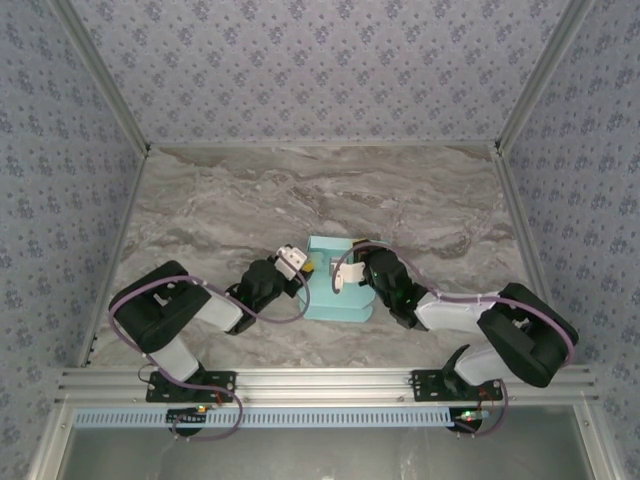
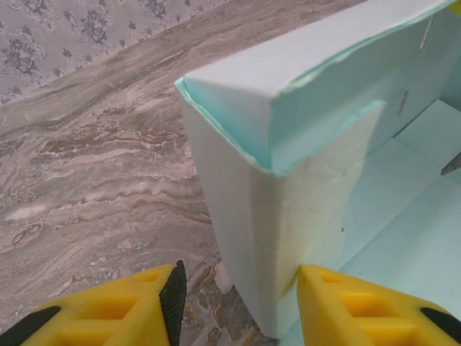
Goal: Fold the paper box
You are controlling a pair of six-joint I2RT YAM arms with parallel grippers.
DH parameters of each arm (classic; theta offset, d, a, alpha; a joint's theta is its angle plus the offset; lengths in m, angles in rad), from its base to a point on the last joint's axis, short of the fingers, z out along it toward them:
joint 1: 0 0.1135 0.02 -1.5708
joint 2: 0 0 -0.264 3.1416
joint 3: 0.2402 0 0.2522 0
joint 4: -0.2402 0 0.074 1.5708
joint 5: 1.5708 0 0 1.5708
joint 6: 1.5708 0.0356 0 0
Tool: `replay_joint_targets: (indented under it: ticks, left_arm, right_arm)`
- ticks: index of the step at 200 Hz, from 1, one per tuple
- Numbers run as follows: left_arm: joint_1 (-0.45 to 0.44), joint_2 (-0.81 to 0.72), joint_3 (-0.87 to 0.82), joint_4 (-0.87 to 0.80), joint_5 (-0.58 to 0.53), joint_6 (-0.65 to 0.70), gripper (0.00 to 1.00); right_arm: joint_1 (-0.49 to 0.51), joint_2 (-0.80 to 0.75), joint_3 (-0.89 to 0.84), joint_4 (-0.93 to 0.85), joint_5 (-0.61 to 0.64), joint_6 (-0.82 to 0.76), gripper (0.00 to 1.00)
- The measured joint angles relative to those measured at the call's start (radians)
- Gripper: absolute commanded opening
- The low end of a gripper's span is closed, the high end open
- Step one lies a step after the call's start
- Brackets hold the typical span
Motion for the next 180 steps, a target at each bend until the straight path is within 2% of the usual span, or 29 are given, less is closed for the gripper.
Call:
replay_joint_targets:
  ticks: [49, 94, 142, 180]
  left_arm:
    - [-0.008, -0.021, -0.06, 0.046, 0.002, -0.014, 0.52]
    - [-0.012, -0.012, -0.061, 0.073, -0.061, -0.012, 0.54]
    - [-0.014, 0.063, -0.03, 0.136, -0.106, -0.022, 0.54]
    - [-0.014, 0.062, -0.067, 0.188, -0.143, -0.023, 0.56]
  right_arm:
    - [-0.005, 0.022, 0.016, -0.034, -0.015, 0.02, 0.03]
    - [-0.01, 0.026, 0.021, -0.04, -0.014, 0.029, 0.03]
    - [-0.015, 0.026, 0.029, -0.053, 0.011, 0.034, 0.02]
    - [-0.016, 0.026, 0.034, -0.064, 0.013, 0.034, 0.02]
